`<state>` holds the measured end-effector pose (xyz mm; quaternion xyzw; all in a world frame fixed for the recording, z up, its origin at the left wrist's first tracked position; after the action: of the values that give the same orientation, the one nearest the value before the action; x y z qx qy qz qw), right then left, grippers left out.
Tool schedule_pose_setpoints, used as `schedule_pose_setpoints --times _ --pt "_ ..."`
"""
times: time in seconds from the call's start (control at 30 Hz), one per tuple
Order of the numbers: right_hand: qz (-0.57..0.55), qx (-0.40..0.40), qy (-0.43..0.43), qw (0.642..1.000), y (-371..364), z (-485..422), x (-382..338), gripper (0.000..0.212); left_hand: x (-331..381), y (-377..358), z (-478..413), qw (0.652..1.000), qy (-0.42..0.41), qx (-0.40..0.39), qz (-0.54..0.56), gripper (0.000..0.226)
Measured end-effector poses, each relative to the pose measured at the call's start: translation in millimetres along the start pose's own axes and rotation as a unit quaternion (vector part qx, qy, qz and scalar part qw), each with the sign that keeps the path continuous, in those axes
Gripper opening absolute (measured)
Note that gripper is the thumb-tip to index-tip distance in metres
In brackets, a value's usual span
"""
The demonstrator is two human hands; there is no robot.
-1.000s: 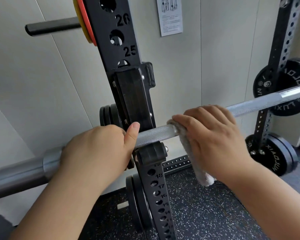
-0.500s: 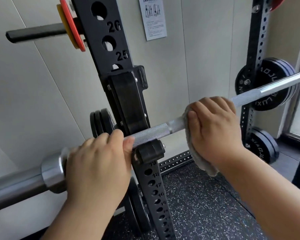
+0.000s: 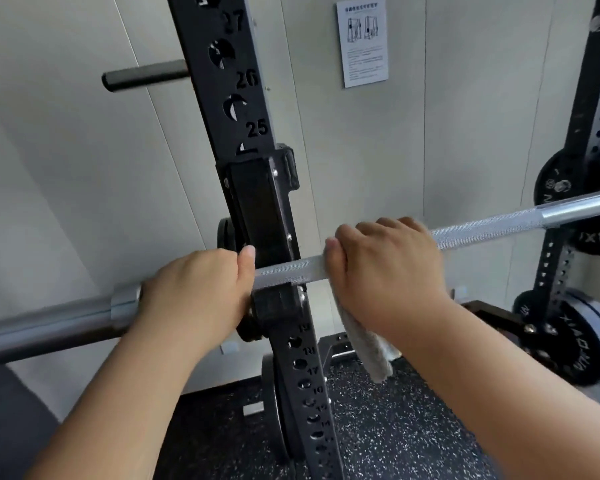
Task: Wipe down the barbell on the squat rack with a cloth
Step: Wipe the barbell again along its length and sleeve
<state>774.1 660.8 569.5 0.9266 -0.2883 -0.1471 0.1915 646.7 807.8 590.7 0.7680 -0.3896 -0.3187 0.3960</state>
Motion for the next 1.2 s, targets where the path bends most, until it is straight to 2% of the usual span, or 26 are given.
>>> schedule_pose_setpoints --times 0.07,0.13,0.2,0.33,0.43,0.53,0.6,0.73,0.77,0.87,0.97,1.03,1.1,1.13,1.2 --pt "-0.025 0.008 0.067 0.997 -5.4 9.8 -16.7 0.043 6.4 6.3 8.5 0.997 -0.020 0.069 -0.018 0.051" --pt "-0.039 0.020 0.126 0.991 -6.8 14.2 -24.0 0.042 4.1 6.7 13.4 0.994 -0.032 0.099 -0.028 0.050" --pt "-0.035 0.013 0.122 0.992 -7.0 3.6 -19.1 0.045 1.4 10.5 19.2 0.989 -0.035 0.132 -0.048 0.050" --pt "-0.003 0.026 0.068 0.997 -1.9 -15.2 -21.1 0.045 2.0 3.1 22.1 0.996 0.019 0.063 -0.058 0.059" --pt "-0.043 0.061 0.040 0.996 -4.0 -5.2 -17.5 0.040 -5.0 -3.1 14.1 0.997 0.041 0.030 -0.063 0.062" --pt "-0.025 0.097 0.113 0.989 -5.0 17.9 -7.6 0.036 -11.6 -7.4 4.6 0.999 0.039 -0.006 -0.028 0.059" --pt "-0.022 0.101 0.123 0.987 -1.0 15.8 6.6 0.036 -14.1 -8.4 0.9 0.998 0.045 -0.030 -0.012 0.057" --pt "-0.033 0.084 -0.015 0.996 3.1 -9.1 16.9 0.044 -13.6 -7.8 1.0 0.998 0.045 -0.036 -0.024 0.058" --pt "-0.035 0.079 -0.026 0.996 1.4 -5.9 8.3 0.044 -11.6 -7.1 2.9 0.998 0.041 -0.032 -0.039 0.059" --pt "-0.039 0.062 0.041 0.996 -10.2 22.3 -21.5 0.039 -4.6 -3.3 10.2 0.997 0.032 0.006 -0.068 0.060" --pt "-0.040 0.054 0.120 0.991 -6.6 21.0 -8.5 0.043 -4.5 -1.5 18.0 0.998 0.032 0.048 -0.019 0.050" --pt "-0.028 0.059 0.076 0.995 0.6 8.0 25.4 0.043 -8.7 -1.1 22.2 0.993 0.043 0.081 0.077 0.038" --pt "-0.028 0.067 0.013 0.997 9.8 -0.4 49.6 0.042 -10.7 7.6 27.0 0.969 0.067 0.139 0.192 0.028" --pt "-0.026 0.065 -0.017 0.997 11.6 -0.5 51.5 0.042 -6.5 16.6 27.9 0.959 0.065 0.174 0.216 0.026" --pt "-0.024 0.040 -0.044 0.998 5.3 8.9 37.9 0.040 18.3 34.7 25.1 0.959 0.023 0.203 0.198 0.028"
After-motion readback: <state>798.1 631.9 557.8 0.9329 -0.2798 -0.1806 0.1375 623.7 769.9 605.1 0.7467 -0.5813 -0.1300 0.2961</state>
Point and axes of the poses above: each hand's wrist, its own z-axis away from the middle knuckle, its own y-axis out of the back of the hand, x = y × z, the point moved 8 cm from there along -z, towards the middle knuckle, and after that the axes turned 12 degrees about -y, right-handed, at the moved point
